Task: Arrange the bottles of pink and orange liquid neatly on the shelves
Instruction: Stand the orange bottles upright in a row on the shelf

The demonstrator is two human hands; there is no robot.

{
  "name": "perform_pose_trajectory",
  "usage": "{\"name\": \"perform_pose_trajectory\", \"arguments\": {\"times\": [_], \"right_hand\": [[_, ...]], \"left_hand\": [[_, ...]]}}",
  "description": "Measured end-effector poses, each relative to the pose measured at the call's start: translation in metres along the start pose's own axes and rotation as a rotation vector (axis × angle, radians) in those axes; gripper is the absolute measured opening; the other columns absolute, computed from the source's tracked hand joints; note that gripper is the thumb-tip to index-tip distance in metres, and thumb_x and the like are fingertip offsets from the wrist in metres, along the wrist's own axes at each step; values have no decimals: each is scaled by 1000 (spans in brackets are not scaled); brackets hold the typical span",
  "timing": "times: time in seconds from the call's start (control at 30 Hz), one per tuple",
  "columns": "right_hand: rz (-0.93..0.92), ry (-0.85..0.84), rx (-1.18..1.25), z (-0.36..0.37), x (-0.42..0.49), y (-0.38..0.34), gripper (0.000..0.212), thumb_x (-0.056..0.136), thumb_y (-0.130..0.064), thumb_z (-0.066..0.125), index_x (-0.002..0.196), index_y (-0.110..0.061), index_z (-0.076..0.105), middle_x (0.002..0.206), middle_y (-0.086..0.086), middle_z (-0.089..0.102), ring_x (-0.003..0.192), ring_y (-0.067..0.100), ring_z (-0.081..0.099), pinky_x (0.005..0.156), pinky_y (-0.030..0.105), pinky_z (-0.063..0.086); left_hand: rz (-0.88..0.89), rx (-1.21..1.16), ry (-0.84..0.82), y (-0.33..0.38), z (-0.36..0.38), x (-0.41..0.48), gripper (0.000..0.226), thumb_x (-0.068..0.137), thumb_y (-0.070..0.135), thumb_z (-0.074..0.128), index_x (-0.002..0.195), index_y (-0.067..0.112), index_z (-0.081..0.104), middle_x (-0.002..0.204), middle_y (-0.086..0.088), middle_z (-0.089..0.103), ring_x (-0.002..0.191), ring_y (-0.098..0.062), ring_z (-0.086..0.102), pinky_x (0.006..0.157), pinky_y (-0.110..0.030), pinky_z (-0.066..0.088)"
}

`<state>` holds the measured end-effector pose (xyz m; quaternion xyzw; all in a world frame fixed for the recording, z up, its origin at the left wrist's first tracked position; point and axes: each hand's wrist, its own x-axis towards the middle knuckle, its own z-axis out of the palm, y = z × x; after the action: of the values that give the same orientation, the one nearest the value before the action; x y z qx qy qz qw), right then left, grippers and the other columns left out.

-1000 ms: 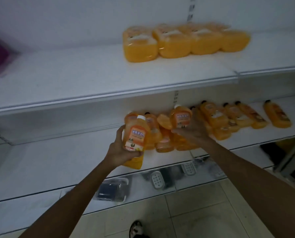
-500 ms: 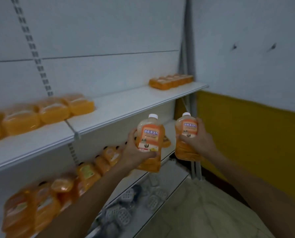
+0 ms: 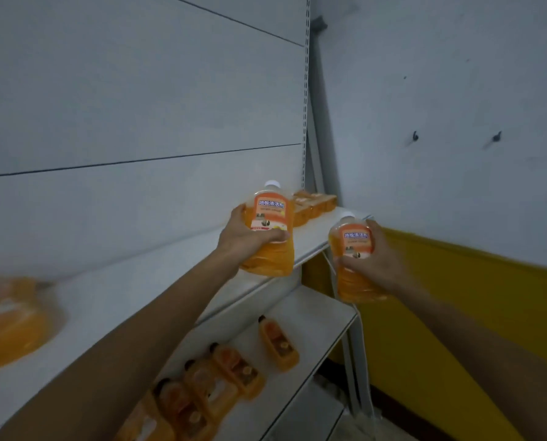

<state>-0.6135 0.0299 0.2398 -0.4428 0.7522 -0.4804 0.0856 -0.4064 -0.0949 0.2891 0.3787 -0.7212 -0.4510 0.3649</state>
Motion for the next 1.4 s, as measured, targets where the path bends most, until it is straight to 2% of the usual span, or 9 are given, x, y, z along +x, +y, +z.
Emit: {"name": "perform_pose_trajectory", "arguments": {"times": [0.27, 0.5, 0.63, 0.83, 1.0, 1.17, 1.23, 1.3, 1.4], "right_hand": [[-69, -10, -93, 12, 127, 0, 98, 76, -38, 75, 149, -26, 10, 145, 6, 38, 127, 29, 43, 100, 40, 39], [-147, -74, -98, 18, 247, 24, 94, 77, -39, 74, 148, -24, 14, 140, 6, 42, 123, 29, 45, 95, 36, 39], [-254, -206, -107, 23, 331, 34, 89, 75, -40, 75, 145, -27, 21, 117, -4, 43, 101, 17, 46, 82, 30, 38], [-314, -516, -154, 43, 429, 48, 96, 74, -42, 76, 148, -30, 15, 134, 2, 43, 107, 21, 47, 83, 34, 44], [-280, -700, -104, 66, 462, 50, 94, 77, -45, 71, 150, -25, 16, 140, 4, 38, 104, 16, 42, 68, 24, 40], [-269, -864, -196, 81, 474, 44, 90, 78, -55, 65, 149, -19, 22, 149, 10, 32, 130, 30, 40, 103, 42, 40], [-306, -848, -285, 86, 475, 43, 86, 81, -62, 57, 148, -19, 26, 154, 12, 25, 139, 33, 27, 109, 45, 30], [-363, -795, -396, 88, 473, 44, 78, 83, -67, 47, 145, -22, 35, 154, 13, 26, 141, 34, 22, 110, 44, 26], [-338, -833, -314, 88, 471, 46, 72, 82, -69, 47, 134, -18, 48, 137, 11, 49, 112, 27, 52, 89, 35, 43]], "left_hand": [[-76, -36, 80, -2, 5, 132, 94, 67, 33, 82, 143, 23, 28, 136, -4, 47, 118, -28, 50, 94, -42, 47], [-122, 22, 152, 0, 39, 204, 88, 70, 36, 79, 141, 21, 30, 137, -7, 46, 120, -30, 50, 97, -46, 47], [-187, -63, 177, 3, 65, 246, 87, 70, 34, 79, 141, 20, 30, 133, -9, 49, 114, -31, 54, 92, -47, 50], [-261, 30, 380, 6, 120, 293, 86, 71, 30, 79, 140, 19, 28, 131, -8, 47, 113, -29, 52, 84, -40, 50], [-427, 57, 516, -1, 148, 312, 85, 71, 37, 78, 137, 12, 30, 132, -12, 46, 117, -31, 50, 84, -39, 48], [-462, 239, 512, 6, 169, 322, 48, 92, 34, 55, 129, 8, 40, 115, -8, 45, 110, -28, 49, 80, -30, 42], [-464, 313, 484, 4, 178, 322, 34, 96, 33, 46, 123, 12, 45, 115, -11, 46, 108, -26, 47, 89, -30, 40], [-484, 386, 474, -4, 184, 320, 52, 94, 44, 42, 136, 12, 38, 136, -13, 44, 121, -31, 44, 104, -40, 37], [-517, 586, 474, -13, 186, 317, 65, 93, 53, 34, 144, 13, 27, 147, -15, 32, 131, -35, 30, 109, -46, 27]]}}
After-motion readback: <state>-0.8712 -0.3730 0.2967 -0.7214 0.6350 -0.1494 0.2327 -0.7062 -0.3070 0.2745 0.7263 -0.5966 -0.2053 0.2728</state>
